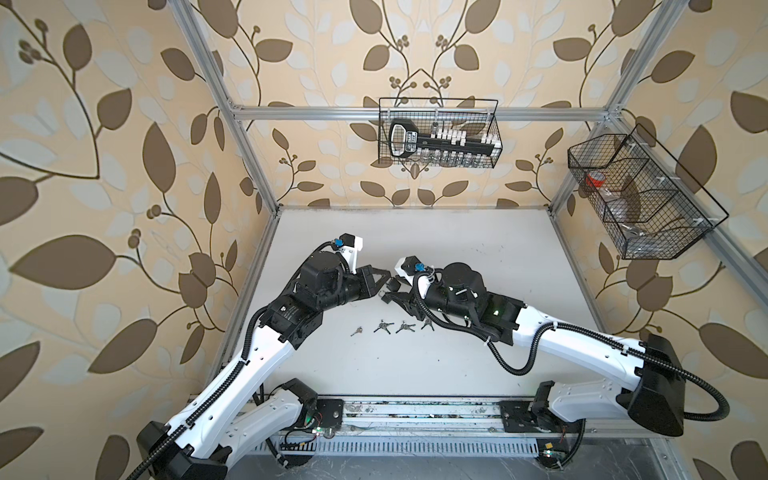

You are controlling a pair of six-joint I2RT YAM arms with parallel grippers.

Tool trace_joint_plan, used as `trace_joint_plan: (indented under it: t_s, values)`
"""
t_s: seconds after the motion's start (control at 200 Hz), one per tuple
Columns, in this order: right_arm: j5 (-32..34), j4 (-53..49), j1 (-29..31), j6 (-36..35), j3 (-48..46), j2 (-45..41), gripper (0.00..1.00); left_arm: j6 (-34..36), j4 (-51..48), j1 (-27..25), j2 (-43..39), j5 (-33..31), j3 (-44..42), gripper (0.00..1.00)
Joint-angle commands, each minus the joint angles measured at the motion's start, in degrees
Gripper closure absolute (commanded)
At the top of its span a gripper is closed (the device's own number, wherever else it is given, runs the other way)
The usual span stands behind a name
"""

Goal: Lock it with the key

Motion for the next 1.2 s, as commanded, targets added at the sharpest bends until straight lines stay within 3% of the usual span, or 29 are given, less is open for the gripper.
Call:
trace_joint_plan:
  t_s: [0.0, 0.265, 0.345, 0.395, 0.415, 0.5, 0.65, 0.72, 0.86, 1.195]
  values:
    - [-1.7, -0.1, -0.3, 0.6, 2.1, 0.9, 0.56, 0.3, 2.7, -0.5, -1.1, 2.0, 0.0, 1.0]
    - [-0.7, 0.4, -0.3, 1.5, 1.0, 0.9, 0.74, 0.3, 1.3, -0.5, -1.4, -0.2, -0.4, 1.0]
    - [0.9, 0.9, -0.3, 3.2, 0.0, 2.3, 0.8, 0.1, -3.3, -0.4, -2.2, -6.5, 0.0, 0.72]
    - [1.3, 2.2, -0.3, 4.7, -1.3, 3.9, 0.83, 0.0, -6.5, 0.4, -3.2, -10.8, 0.2, 0.46]
    - [1.3, 2.7, -0.3, 5.3, -1.8, 4.5, 0.84, 0.0, -7.6, 1.1, -3.6, -11.7, 0.1, 0.4]
    - [0.3, 5.2, -0.3, 7.9, -3.6, 8.0, 0.88, 0.3, -11.4, 7.9, -5.1, -10.6, 0.0, 0.28]
    - [0.4, 3.3, -0.3, 10.3, -0.1, 17.1, 0.9, 1.7, -15.8, 25.2, -5.5, 0.0, -0.7, 0.17]
    - [0.5, 0.8, -0.3, 10.5, 3.6, 22.2, 0.91, 3.2, -17.6, 30.5, -5.2, 2.9, -0.5, 0.02]
    - [1.3, -5.0, -0.3, 10.4, 12.3, 31.3, 0.92, 4.7, -18.4, 36.3, -6.0, 6.6, -0.8, 0.01]
    - [3.1, -18.3, -0.5, 8.6, 33.7, 49.3, 0.93, 6.7, -22.3, 37.2, -9.8, 1.5, 1.0, 0.01]
